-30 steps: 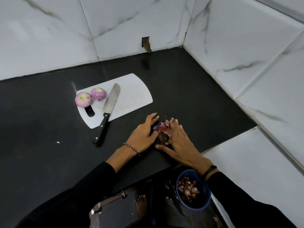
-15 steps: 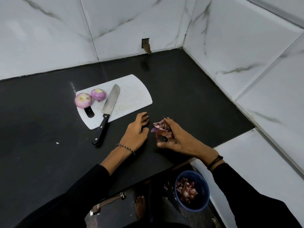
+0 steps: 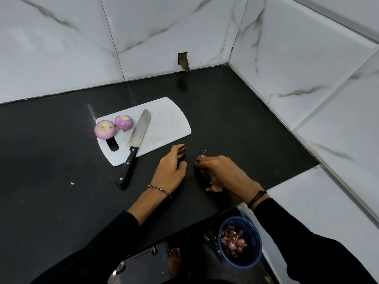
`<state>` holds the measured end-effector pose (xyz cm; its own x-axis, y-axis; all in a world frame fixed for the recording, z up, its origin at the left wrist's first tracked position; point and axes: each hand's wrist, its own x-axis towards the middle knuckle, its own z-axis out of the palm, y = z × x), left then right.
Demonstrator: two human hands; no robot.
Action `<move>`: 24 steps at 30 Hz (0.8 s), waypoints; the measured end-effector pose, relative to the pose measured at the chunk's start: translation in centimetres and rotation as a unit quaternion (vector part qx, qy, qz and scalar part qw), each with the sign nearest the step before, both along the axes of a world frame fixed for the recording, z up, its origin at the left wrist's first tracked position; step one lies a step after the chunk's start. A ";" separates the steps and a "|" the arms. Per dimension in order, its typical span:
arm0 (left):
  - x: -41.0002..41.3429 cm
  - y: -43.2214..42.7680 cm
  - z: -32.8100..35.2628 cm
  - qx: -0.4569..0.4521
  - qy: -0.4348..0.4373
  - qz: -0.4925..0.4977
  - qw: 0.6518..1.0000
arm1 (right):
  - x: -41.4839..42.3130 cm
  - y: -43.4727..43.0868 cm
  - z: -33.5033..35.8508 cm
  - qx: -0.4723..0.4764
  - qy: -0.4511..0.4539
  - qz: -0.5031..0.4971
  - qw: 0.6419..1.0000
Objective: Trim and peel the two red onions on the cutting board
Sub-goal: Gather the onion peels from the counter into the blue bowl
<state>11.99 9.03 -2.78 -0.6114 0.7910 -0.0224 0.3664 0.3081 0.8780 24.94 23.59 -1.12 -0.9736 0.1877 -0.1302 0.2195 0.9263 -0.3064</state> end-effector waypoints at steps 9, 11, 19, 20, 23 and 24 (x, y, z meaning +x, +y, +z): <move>-0.3 -0.4 -0.1 -0.002 0.013 -0.005 1.000 | 1.2 2.4 1.6 -0.104 -0.086 -0.007 0.991; -0.3 -0.4 -0.2 -0.003 0.016 -0.007 1.000 | 2.0 2.4 1.8 -0.117 -0.133 0.016 0.984; 0.3 -0.2 -0.2 -0.011 0.027 -0.022 0.999 | 3.1 1.7 1.2 -0.057 -0.136 0.082 0.986; 0.3 -0.1 -0.2 -0.011 0.028 -0.021 0.999 | 3.2 1.6 1.0 -0.047 -0.109 0.083 0.989; 0.5 0.1 0.0 -0.009 0.031 -0.021 0.999 | 3.8 1.2 0.1 -0.023 -0.035 0.069 0.997; 0.5 0.1 0.0 -0.008 0.032 -0.022 0.999 | 4.1 1.0 -0.3 -0.018 -0.018 0.062 0.998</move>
